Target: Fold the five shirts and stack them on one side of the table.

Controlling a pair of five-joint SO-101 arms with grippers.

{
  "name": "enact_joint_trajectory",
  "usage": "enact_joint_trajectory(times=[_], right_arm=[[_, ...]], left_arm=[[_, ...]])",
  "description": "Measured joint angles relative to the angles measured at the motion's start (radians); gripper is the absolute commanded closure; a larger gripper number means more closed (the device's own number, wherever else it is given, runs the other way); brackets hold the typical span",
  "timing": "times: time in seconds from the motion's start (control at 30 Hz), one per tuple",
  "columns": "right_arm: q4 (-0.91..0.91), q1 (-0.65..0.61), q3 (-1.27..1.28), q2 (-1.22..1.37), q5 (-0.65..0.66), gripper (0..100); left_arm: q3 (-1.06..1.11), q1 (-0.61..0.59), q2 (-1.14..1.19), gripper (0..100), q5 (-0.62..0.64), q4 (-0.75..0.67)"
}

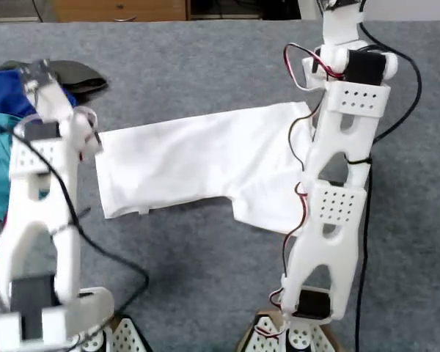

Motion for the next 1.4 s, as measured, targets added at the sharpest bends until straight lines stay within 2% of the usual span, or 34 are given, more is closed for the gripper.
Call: enact_joint_trajectory(times=[0.13, 0.23, 0.5, 0.73, 1.07, 1.23, 1.4], right_arm=[[0.000, 0.000, 0.011, -0.064, 0.008, 99.4], [0.000, 0.000, 0.106, -0.146, 0.009, 99.5], [0.000, 0.000, 0.611, -0.479, 0.009, 99.6], [-0.038, 0.000, 1.062, -0.787, 0.009, 99.6], [-0.138, 0.028, 1.487, -1.100, 0.009, 99.5], [-0.167, 0.052, 1.574, -1.135, 0.101, 99.5], [-0.252, 0.058, 1.660, -1.135, 0.120, 99.5]], left_arm=[[0.167, 0.009, -0.206, 98, -0.014, -0.032], [0.215, 0.008, -0.292, 98, -0.014, -0.055], [0.222, 0.009, -0.307, 98, -0.014, -0.068], [0.305, 0.034, -0.307, 98, -0.020, -0.167], [0.315, 0.031, -0.308, 98, -0.021, -0.114], [0.315, 0.017, -0.308, 98, -0.058, -0.055], [0.315, 0.017, -0.308, 98, -0.114, -0.009]])
